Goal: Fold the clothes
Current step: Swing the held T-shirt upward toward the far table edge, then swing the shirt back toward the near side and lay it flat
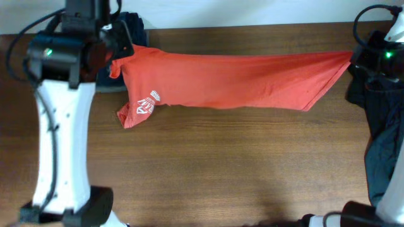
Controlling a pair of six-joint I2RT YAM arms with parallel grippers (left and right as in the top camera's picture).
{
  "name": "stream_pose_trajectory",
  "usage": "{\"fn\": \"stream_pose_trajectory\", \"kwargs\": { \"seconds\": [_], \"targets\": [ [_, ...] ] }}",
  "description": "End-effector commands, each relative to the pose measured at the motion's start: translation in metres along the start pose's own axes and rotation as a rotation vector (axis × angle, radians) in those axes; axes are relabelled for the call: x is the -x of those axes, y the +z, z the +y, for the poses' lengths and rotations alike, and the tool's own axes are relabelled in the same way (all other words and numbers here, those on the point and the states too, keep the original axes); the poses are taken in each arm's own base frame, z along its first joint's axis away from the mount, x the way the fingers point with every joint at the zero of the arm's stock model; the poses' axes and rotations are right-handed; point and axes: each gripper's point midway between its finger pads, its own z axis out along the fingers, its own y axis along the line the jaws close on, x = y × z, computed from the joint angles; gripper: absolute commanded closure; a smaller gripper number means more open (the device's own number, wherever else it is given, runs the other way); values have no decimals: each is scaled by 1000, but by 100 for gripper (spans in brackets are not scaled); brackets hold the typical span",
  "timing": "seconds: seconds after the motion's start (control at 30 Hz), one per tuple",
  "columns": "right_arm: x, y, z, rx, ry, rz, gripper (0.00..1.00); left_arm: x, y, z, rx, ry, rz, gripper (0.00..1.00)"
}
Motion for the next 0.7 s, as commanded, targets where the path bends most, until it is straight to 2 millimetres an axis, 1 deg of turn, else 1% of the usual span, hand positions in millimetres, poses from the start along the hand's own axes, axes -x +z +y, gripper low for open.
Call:
{"fn": "stream_pose_trajectory", "kwargs": {
  "seconds": [0.0, 0.1, 0.17, 0.3, 0.37, 0.5, 0.67],
  "targets": [
    [4, -55, 10, 1, -38, -130, 96, 15, -91, 16, -53, -77, -185, 99],
    [-1, -87, 17, 14, -52, -187, 96, 8, -135, 28, -79, -114, -245, 99],
    [-9, -108, 21, 22, -60, -216, 96, -2, -162, 37, -94, -146, -273, 99],
    [-27, -138, 25, 28, -67, -242, 96, -24, -203, 53, -112, -175, -305, 99],
    [-38, -149, 25, 28, -66, -242, 96, -36, -220, 61, -119, -187, -319, 99],
    [-57, -170, 27, 29, -71, -250, 96, -53, -246, 72, -136, -208, -350, 99],
    [-68, -197, 31, 39, -84, -297, 96, -64, -273, 80, -172, -223, -410, 99]
  ]
}}
